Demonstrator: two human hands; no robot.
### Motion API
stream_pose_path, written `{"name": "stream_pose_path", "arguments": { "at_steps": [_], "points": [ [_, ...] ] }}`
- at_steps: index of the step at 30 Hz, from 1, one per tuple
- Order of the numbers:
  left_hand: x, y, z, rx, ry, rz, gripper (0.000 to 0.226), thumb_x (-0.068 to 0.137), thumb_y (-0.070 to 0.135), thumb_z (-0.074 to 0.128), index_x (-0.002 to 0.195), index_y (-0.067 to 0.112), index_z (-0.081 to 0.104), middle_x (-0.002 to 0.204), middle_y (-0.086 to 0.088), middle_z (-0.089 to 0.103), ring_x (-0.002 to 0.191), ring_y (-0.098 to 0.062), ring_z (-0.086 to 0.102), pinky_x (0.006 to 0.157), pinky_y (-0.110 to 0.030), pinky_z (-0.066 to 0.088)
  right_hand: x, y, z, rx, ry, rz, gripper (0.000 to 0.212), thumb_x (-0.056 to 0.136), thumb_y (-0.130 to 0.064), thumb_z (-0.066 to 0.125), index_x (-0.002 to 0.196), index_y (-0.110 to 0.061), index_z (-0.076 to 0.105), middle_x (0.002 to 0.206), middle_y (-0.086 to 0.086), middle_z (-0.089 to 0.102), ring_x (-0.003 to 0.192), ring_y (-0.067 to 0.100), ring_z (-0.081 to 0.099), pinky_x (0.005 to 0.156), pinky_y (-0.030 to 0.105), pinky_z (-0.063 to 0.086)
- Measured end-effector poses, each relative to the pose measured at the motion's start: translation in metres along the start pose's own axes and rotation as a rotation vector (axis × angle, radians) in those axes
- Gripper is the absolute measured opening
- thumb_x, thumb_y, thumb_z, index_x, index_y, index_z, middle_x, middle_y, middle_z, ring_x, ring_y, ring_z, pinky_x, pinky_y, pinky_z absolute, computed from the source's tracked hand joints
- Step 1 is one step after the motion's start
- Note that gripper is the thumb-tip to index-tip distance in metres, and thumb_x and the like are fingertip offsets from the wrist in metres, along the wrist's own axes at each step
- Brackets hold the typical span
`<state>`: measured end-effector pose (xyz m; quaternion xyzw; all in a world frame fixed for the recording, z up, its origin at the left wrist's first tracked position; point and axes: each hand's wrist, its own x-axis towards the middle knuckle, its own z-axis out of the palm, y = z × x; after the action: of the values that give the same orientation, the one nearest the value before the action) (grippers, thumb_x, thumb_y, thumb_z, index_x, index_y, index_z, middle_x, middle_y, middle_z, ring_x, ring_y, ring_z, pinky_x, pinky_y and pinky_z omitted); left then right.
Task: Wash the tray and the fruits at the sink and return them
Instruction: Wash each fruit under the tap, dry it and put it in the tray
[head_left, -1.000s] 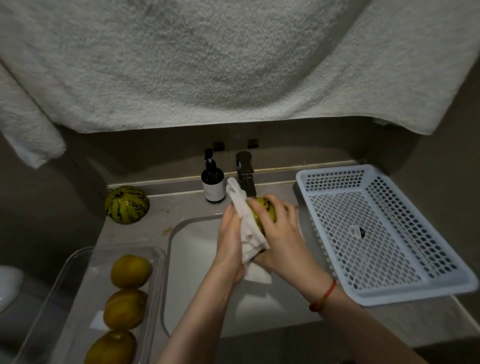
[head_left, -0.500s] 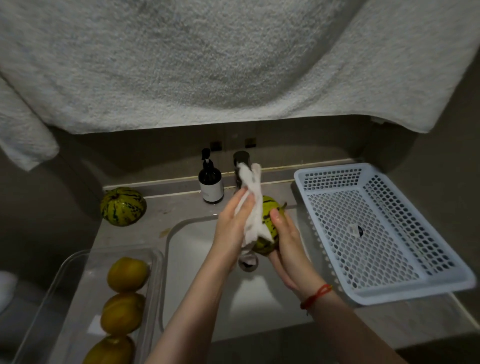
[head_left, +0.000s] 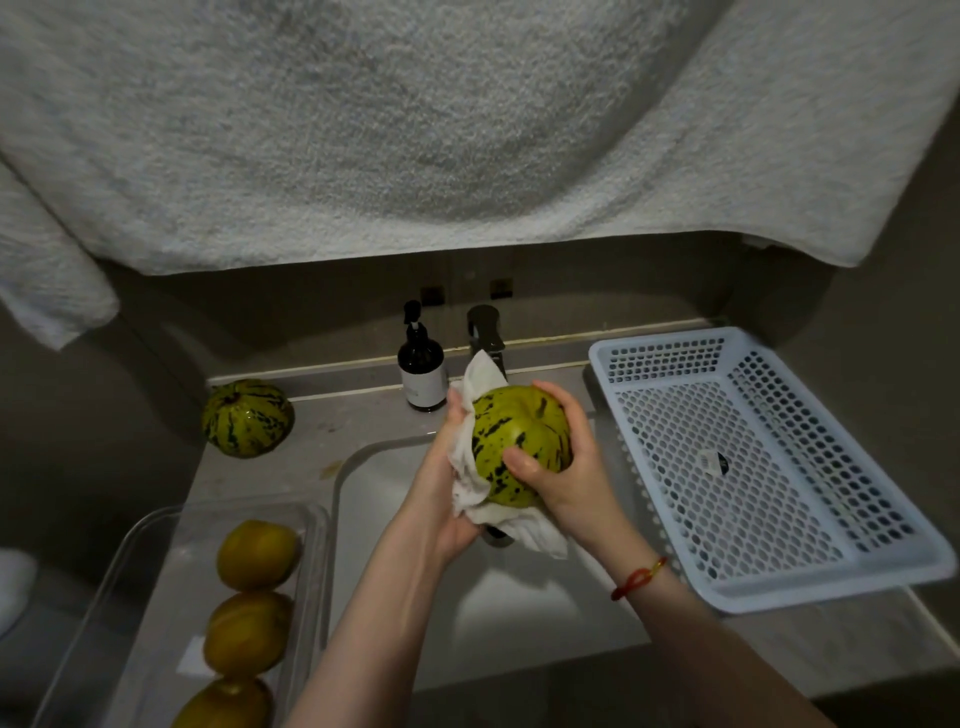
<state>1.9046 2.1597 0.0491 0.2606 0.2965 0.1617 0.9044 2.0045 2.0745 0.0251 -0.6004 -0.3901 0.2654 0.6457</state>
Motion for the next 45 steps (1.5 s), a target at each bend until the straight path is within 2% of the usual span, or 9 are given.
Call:
{"name": "stream_pose_path", "arguments": {
  "at_steps": [5,10,14,18,22,26,32,39,45],
  "points": [
    [0.003,-0.012,-0.009,-0.102,-0.030,0.018,0.053,0.072,0.042,0.064,0.108,0.003,0.068,0.106,-0.023,0.068,0.091,-0.034,0.069,0.070,-0.045,0.058,0.007,-0.006,-0.004,-0.180,-0.135,-0.011,0.071,0.059,-0.054,0.075,0.121,-0.050,0.041,0.123,-0.008,0.055,0.112,0.008,0.056,0.091,0.029,0.051],
    [0.006,-0.027,-0.002,-0.068,0.131,0.164,0.051,0.086,0.048,0.052,0.107,0.006,0.070,0.104,-0.021,0.070,0.092,-0.032,0.069,0.072,-0.041,0.058,0.000,-0.004,0.007,-0.072,0.020,0.053,0.059,0.065,-0.056,0.073,0.116,-0.044,0.047,0.117,-0.010,0.058,0.106,-0.001,0.057,0.086,0.016,0.049],
    [0.012,-0.030,-0.002,0.361,0.453,0.434,0.045,0.096,0.048,0.037,0.104,0.012,0.064,0.101,-0.015,0.069,0.094,-0.027,0.066,0.084,-0.039,0.055,-0.011,0.004,0.021,0.094,0.234,0.217,0.037,0.085,-0.048,0.056,0.117,-0.033,0.048,0.104,-0.013,0.059,0.092,-0.003,0.060,0.067,0.008,0.049],
    [0.015,-0.027,-0.011,0.705,0.333,0.611,0.071,0.080,0.065,0.033,0.106,0.007,0.064,0.090,-0.006,0.069,0.083,-0.014,0.064,0.062,-0.014,0.050,-0.020,0.009,0.028,0.346,0.265,0.447,0.041,0.092,-0.047,0.048,0.123,-0.021,0.053,0.106,0.002,0.068,0.092,0.015,0.067,0.060,0.020,0.055],
    [0.015,-0.022,-0.016,0.114,0.158,0.196,0.083,0.074,0.080,0.016,0.093,0.018,0.067,0.082,-0.011,0.074,0.076,-0.023,0.072,0.062,-0.033,0.056,-0.014,0.000,0.015,-0.156,0.193,0.150,0.046,0.077,-0.040,0.072,0.119,-0.033,0.052,0.117,-0.008,0.057,0.108,0.008,0.055,0.080,0.014,0.047],
    [0.016,-0.016,-0.024,0.025,0.155,-0.041,0.068,0.094,0.061,0.029,0.096,0.009,0.072,0.086,-0.020,0.072,0.074,-0.033,0.071,0.061,-0.040,0.057,-0.012,-0.004,0.000,-0.692,-0.175,-0.315,0.072,0.066,-0.045,0.075,0.130,-0.022,0.051,0.133,0.001,0.046,0.122,0.018,0.045,0.101,0.033,0.040],
    [0.009,-0.016,-0.030,0.014,0.089,-0.168,0.051,0.091,0.039,0.042,0.079,0.004,0.077,0.084,-0.022,0.070,0.073,-0.035,0.070,0.066,-0.043,0.059,-0.010,0.002,-0.010,-0.932,-0.368,-0.767,0.070,0.073,-0.051,0.068,0.131,-0.016,0.051,0.133,0.011,0.051,0.125,0.030,0.045,0.108,0.038,0.034],
    [0.004,-0.021,-0.018,-0.143,-0.008,0.020,0.044,0.066,0.040,0.057,0.074,0.001,0.077,0.084,-0.023,0.071,0.072,-0.036,0.071,0.061,-0.046,0.058,-0.013,-0.001,0.011,0.008,0.040,-0.008,0.055,0.060,-0.053,0.069,0.111,-0.044,0.053,0.117,-0.009,0.058,0.103,-0.002,0.058,0.076,0.012,0.050],
    [0.012,-0.012,-0.005,-0.028,0.197,0.138,0.056,0.096,0.049,0.030,0.096,0.008,0.067,0.078,-0.018,0.072,0.067,-0.029,0.071,0.054,-0.035,0.056,-0.010,0.006,0.012,0.013,0.002,0.131,0.051,0.075,-0.056,0.054,0.121,-0.040,0.040,0.125,0.000,0.052,0.115,0.012,0.053,0.090,0.025,0.050]
  ]
}}
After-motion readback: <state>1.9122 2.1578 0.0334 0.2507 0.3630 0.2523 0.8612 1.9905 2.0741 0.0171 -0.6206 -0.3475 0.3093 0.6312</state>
